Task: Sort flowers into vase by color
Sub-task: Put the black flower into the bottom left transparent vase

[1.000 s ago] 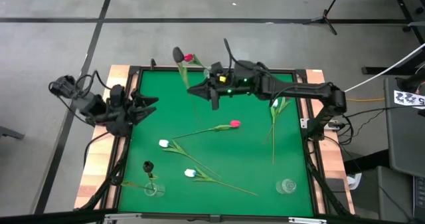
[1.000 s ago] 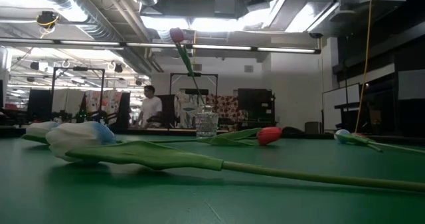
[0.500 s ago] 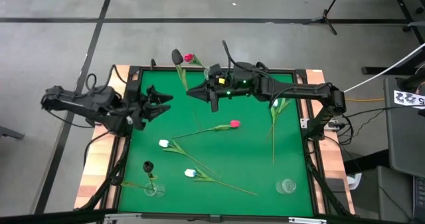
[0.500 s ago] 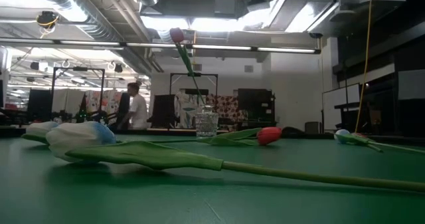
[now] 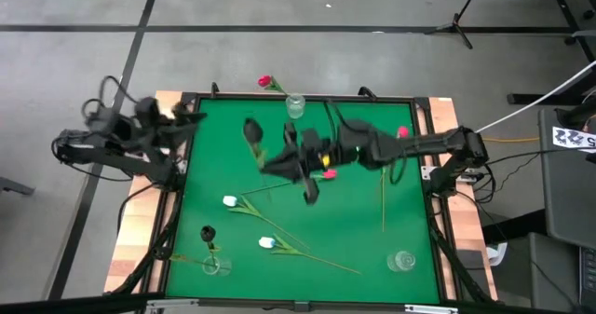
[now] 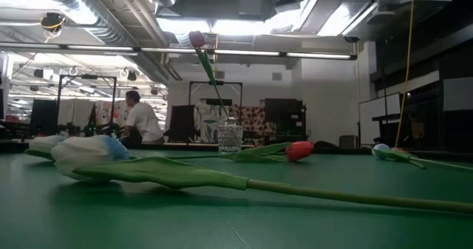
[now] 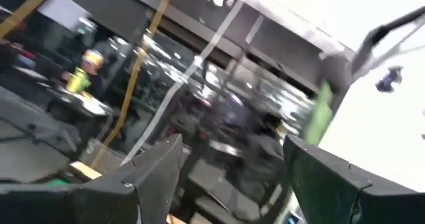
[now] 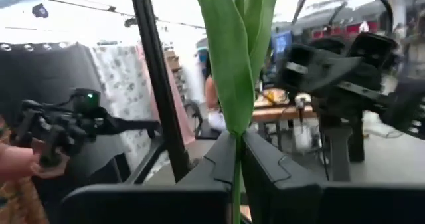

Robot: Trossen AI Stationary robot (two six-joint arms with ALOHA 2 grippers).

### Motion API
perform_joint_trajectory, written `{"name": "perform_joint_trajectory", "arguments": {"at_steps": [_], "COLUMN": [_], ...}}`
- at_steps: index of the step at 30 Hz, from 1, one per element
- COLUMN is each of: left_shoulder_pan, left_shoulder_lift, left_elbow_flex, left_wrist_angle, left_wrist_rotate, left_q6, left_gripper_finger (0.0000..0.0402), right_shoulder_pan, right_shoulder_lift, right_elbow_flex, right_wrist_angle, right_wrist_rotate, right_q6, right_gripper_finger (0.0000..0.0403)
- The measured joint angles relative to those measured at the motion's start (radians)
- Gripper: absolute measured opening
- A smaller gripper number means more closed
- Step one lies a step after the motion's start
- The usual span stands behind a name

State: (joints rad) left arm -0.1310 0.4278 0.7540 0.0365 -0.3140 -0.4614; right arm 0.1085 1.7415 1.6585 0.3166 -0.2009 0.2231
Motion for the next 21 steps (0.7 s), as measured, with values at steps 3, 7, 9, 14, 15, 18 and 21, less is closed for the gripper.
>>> {"name": "perform_joint_trajectory", "arguments": {"at_steps": [3, 7, 9, 14, 15, 18, 21], "left_shoulder_pan": [0.0, 0.0, 0.0, 0.0, 0.0, 0.0, 0.0], "left_shoulder_lift": [-0.061, -0.096, -0.102, -0.105, -0.105, -0.105, -0.105], "left_elbow_flex": [0.0, 0.0, 0.0, 0.0, 0.0, 0.0, 0.0], "left_wrist_angle": [-0.062, -0.093, -0.111, -0.139, -0.139, -0.139, -0.139], "left_wrist_rotate": [-0.072, -0.089, -0.09, -0.103, -0.108, -0.114, -0.118], "left_q6": [-0.001, -0.004, -0.018, -0.021, -0.021, -0.031, -0.031], "left_gripper_finger": [0.0258, 0.0258, 0.0258, 0.0258, 0.0258, 0.0258, 0.0258], "right_shoulder_pan": [0.052, 0.116, 0.147, 0.198, 0.204, 0.223, 0.24], "right_shoulder_lift": [0.025, 0.073, 0.098, 0.162, 0.173, 0.208, 0.278], "right_elbow_flex": [0.0, 0.0, 0.0, 0.0, 0.0, 0.004, 0.069], "right_wrist_angle": [0.046, 0.151, 0.212, 0.306, 0.321, 0.351, 0.352], "right_wrist_rotate": [0.093, 0.141, 0.149, 0.148, 0.148, 0.155, 0.155], "right_q6": [-0.004, -0.002, 0.004, 0.001, -0.008, -0.026, -0.029], "right_gripper_finger": [0.0014, 0.0014, 0.0014, 0.0014, 0.0014, 0.0014, 0.0014]}}
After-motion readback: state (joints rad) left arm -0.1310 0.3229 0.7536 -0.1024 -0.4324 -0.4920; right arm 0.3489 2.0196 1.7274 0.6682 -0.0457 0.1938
